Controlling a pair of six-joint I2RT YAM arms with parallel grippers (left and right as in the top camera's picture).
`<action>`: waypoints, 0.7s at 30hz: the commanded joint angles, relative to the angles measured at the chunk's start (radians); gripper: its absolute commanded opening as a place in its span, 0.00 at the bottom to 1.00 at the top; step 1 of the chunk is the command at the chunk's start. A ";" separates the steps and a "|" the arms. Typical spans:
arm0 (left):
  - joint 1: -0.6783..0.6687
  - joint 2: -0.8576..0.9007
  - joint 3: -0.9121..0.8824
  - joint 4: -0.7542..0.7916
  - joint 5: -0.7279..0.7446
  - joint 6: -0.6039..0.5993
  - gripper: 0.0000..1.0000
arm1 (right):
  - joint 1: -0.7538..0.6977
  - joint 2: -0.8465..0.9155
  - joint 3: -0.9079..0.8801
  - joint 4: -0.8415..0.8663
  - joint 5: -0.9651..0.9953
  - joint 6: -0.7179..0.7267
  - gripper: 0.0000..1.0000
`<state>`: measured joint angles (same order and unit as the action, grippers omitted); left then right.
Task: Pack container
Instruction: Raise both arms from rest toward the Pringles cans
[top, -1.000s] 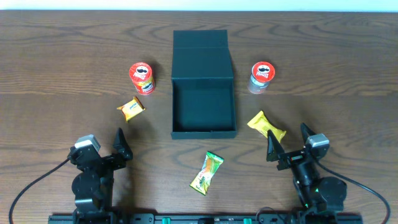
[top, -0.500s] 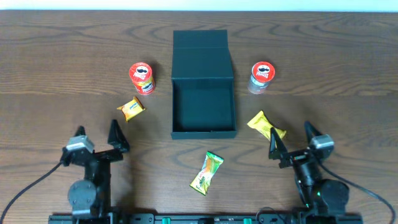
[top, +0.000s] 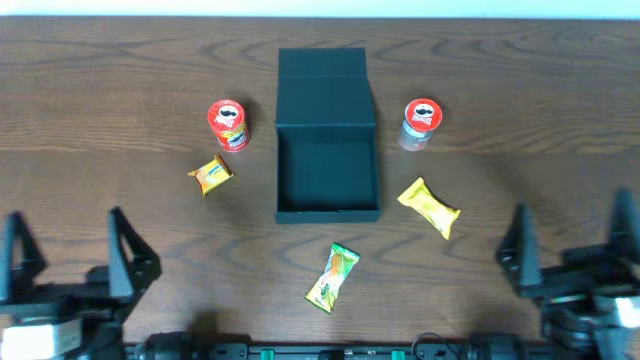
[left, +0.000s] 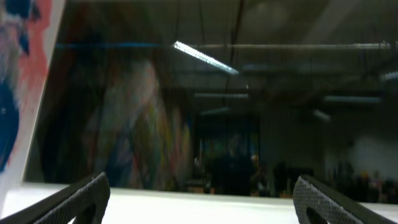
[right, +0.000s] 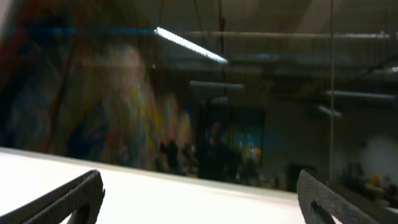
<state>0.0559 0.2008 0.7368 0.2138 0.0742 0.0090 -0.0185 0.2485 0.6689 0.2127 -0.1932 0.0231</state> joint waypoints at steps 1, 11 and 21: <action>-0.003 0.163 0.190 -0.088 0.085 0.073 0.95 | -0.008 0.174 0.212 -0.085 0.028 -0.058 0.99; -0.004 0.775 0.831 -0.897 0.138 0.070 0.96 | -0.006 0.819 0.916 -0.942 0.009 -0.061 0.99; -0.004 1.089 0.844 -1.266 0.264 -0.026 0.95 | -0.006 1.172 0.933 -1.390 -0.241 0.089 0.99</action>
<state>0.0559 1.2499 1.5658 -1.0245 0.2691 0.0399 -0.0185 1.3834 1.5875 -1.1419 -0.3016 0.0433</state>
